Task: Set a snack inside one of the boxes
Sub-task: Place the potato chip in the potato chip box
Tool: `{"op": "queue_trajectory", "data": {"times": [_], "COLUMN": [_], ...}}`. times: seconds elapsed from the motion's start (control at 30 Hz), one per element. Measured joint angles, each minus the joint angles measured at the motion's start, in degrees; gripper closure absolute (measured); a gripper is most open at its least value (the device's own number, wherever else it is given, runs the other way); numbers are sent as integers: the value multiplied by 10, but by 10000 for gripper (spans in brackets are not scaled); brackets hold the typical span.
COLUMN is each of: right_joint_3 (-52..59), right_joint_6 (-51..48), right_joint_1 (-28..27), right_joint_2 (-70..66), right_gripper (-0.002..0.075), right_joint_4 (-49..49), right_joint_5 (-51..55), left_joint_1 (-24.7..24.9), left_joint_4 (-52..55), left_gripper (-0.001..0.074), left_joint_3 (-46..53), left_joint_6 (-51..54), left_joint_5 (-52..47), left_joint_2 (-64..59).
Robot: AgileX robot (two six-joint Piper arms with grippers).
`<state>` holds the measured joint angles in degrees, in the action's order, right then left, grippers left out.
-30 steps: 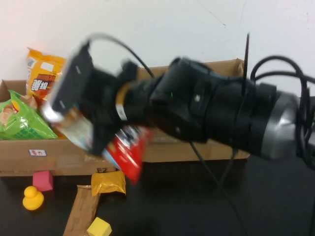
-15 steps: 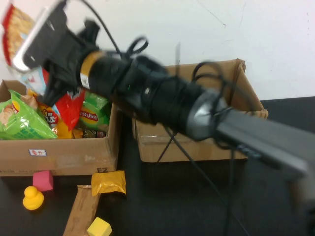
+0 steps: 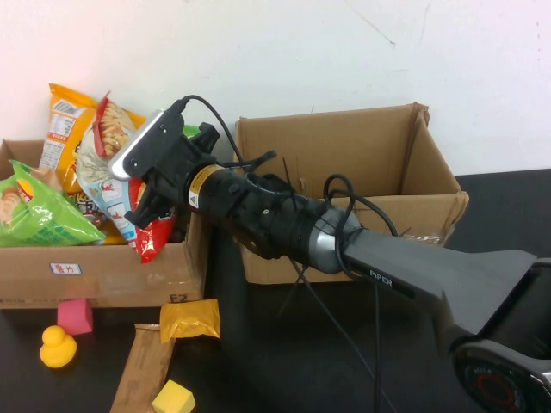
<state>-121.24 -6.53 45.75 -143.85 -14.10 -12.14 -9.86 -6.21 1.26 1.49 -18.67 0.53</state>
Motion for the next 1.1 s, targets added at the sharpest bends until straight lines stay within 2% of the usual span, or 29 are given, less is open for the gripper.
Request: {"op": "queue_trajectory", "data": {"times": [0.27,0.33,0.4,0.53,0.6,0.7,0.77,0.83,1.03,1.1], "right_joint_3": [-3,-3,-3,0,1,1,1,1,3,21], "right_joint_6": [-4,-4,-4,-4,-5,-2,3,5,-11,-33], "right_joint_1": [0,0,0,0,0,0,1,9,61,77], "right_joint_2": [8,17,28,55,71,109,138,171,217,217], "right_gripper": [683,655,583,307,211,164,185,256,621,678], "right_joint_4": [32,37,39,39,38,22,1,-30,-84,-83], "right_joint_5": [53,79,102,153,184,239,275,329,502,529], "left_joint_1": [0,0,0,0,0,0,0,0,0,0], "left_joint_4": [0,0,0,0,0,0,0,0,0,0], "left_gripper": [737,737,737,737,737,737,737,737,738,737], "left_joint_3": [0,0,0,0,0,0,0,0,0,0], "left_joint_6": [0,0,0,0,0,0,0,0,0,0], "left_joint_5": [0,0,0,0,0,0,0,0,0,0], "left_joint_2": [0,0,0,0,0,0,0,0,0,0]}}
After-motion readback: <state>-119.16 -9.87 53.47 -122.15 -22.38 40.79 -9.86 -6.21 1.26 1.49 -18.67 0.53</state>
